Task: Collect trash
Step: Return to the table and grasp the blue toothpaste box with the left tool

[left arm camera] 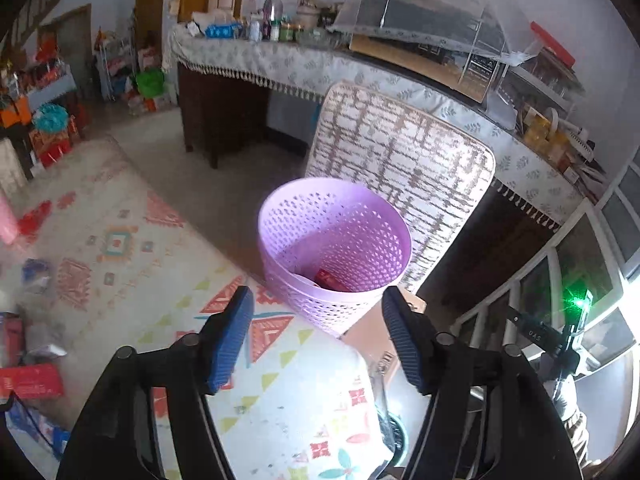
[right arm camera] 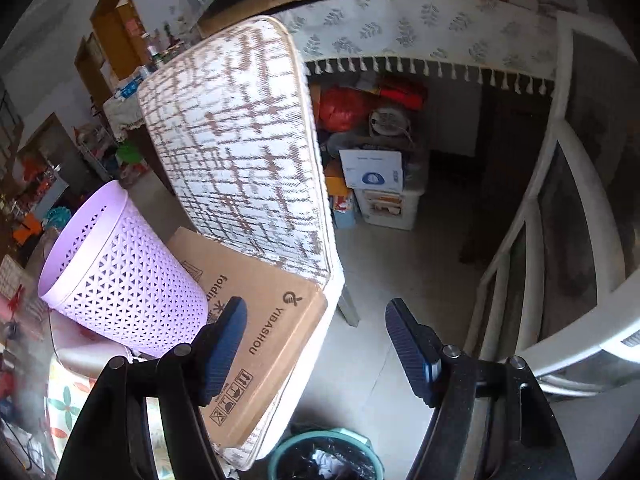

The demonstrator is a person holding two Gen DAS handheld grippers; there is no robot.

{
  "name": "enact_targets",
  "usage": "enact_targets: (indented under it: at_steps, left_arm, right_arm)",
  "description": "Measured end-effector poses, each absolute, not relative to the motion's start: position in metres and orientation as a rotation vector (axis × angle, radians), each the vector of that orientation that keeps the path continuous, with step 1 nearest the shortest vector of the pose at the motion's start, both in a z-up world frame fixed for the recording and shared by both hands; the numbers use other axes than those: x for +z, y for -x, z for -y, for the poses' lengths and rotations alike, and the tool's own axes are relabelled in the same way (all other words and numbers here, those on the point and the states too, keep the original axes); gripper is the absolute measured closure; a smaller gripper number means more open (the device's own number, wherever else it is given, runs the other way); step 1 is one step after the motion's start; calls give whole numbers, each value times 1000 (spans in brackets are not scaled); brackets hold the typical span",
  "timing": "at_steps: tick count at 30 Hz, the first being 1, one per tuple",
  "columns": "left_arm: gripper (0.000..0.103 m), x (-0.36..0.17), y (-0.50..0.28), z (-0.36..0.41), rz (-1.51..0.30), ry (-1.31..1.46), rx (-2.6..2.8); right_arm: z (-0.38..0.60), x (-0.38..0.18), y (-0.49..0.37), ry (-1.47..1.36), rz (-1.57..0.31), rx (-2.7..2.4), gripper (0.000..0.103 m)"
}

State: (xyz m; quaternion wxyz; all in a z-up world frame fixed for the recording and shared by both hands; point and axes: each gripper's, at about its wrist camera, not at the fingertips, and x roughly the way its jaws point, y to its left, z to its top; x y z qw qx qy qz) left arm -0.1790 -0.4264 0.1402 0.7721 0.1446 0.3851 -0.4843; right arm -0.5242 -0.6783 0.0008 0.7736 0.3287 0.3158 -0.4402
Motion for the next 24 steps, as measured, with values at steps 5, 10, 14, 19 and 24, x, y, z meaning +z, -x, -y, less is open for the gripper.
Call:
enact_targets:
  at_steps: [5,10,14,19,24]
  left_arm:
    - [30,159,186,393,-766,-324,-989]
    - [25,185,178,331,-695,-284,-859]
    - [21,204,164,259,-647,-232,-693]
    - [19,208,143,155,-640,-177,-437]
    - [15,166,120,84,-773,-119,-303]
  right_arm:
    - [665,11,503,-633,-657,-910,27]
    - [641,34,475,-548,-589,-783,27]
    - [614,55,437,-500,-554,-613,27]
    - [556,76,373,-441,-558,-378,27]
    - [488,78,305,-417,-633,-144,27]
